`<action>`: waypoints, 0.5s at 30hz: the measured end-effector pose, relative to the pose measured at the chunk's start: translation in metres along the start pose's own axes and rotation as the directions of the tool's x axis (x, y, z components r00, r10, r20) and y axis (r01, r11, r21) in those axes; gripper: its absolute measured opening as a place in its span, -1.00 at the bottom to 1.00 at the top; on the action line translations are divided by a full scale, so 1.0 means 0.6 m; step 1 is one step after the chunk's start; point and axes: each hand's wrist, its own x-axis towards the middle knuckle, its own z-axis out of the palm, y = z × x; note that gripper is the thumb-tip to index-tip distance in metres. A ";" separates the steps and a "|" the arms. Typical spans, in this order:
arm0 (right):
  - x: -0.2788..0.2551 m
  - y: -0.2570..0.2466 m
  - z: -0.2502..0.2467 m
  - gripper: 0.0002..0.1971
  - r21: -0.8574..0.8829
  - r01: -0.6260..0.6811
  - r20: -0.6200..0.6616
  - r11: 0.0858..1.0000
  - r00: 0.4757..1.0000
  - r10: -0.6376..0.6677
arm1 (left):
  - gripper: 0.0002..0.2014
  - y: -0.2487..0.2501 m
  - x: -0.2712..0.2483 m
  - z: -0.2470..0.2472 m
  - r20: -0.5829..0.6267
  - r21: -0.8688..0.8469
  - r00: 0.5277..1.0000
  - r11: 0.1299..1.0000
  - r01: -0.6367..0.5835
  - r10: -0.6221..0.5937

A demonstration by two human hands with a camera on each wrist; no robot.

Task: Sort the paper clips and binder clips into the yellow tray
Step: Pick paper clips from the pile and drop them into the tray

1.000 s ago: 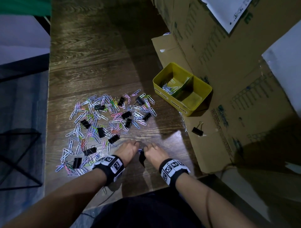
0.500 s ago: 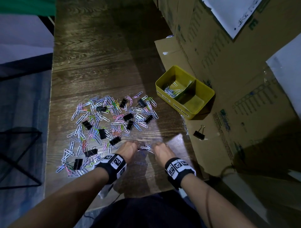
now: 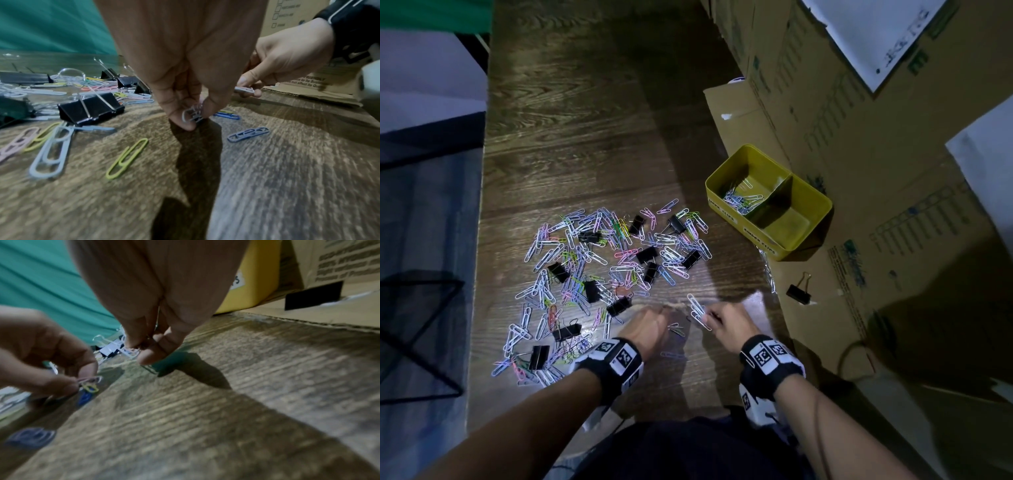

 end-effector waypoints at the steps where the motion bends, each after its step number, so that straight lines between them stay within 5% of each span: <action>1: 0.001 0.003 -0.006 -0.79 0.027 0.003 -0.005 1.000 1.000 -0.003 | -0.68 0.000 0.002 0.001 0.003 0.023 1.000 1.000 -0.003 0.003; 5: 0.007 0.012 -0.030 -0.79 0.174 -0.009 -0.084 0.985 0.996 0.024 | -0.69 0.001 0.008 -0.009 0.065 0.068 0.996 0.996 -0.065 0.061; 8: 0.012 0.011 -0.063 -0.80 0.310 -0.014 -0.168 0.951 0.983 0.070 | -0.78 -0.011 0.019 -0.036 0.132 -0.173 0.991 0.985 -0.011 0.034; 12: 0.017 -0.007 -0.136 -0.81 0.382 0.030 -0.247 0.924 0.966 0.070 | -0.83 -0.010 0.058 -0.134 0.288 -0.517 0.957 0.838 0.175 -0.022; 15: 0.025 -0.032 -0.200 -0.84 0.344 0.122 -0.357 0.931 0.934 0.009 | -0.83 0.007 0.113 -0.234 0.299 -0.586 0.952 0.800 0.130 0.064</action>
